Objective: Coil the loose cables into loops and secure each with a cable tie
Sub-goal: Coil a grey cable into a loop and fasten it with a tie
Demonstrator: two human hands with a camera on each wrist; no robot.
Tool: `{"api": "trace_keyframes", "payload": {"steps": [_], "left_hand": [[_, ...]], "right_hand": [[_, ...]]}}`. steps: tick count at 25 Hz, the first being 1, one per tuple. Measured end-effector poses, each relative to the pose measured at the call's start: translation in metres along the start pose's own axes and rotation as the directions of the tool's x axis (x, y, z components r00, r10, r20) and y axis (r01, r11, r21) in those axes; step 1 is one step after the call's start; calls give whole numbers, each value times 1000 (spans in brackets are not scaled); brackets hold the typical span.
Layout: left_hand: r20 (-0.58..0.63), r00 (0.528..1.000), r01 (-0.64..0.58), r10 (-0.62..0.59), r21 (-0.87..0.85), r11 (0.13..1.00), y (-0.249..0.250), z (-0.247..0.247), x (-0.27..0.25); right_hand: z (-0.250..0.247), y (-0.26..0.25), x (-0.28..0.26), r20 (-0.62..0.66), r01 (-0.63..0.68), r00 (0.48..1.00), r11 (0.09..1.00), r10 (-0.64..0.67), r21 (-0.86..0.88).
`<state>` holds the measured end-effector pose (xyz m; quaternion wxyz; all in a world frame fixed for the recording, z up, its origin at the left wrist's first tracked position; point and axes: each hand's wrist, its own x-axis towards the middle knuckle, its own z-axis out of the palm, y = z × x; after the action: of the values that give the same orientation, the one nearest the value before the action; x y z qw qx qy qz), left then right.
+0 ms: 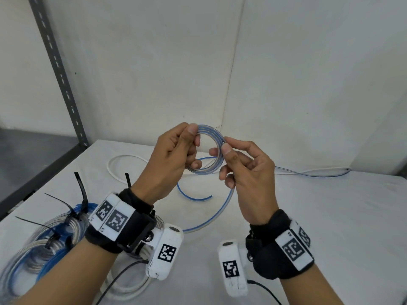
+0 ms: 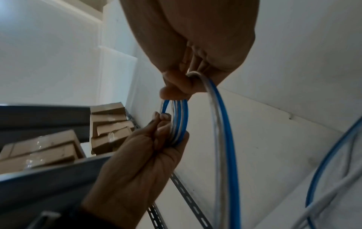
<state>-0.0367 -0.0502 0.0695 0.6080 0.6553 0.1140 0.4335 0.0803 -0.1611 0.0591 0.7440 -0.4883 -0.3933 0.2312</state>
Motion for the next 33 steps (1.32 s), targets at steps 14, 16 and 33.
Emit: {"api": "trace_keyframes", "payload": {"steps": [14,16,33], "left_hand": [[194,966,128,-171,217,968,4,-16,-3],[198,960,150,-197,231,961,6,-20,-2],[246,907,302,-343,192,934,10,-10,-5]], "right_hand": [[-35,-8,17,181,185,975,926,-130,-328],[-35,-8,17,213,169,972,929,-102,-328],[-26,-5,11,280,198,951,950,-127,-240]]}}
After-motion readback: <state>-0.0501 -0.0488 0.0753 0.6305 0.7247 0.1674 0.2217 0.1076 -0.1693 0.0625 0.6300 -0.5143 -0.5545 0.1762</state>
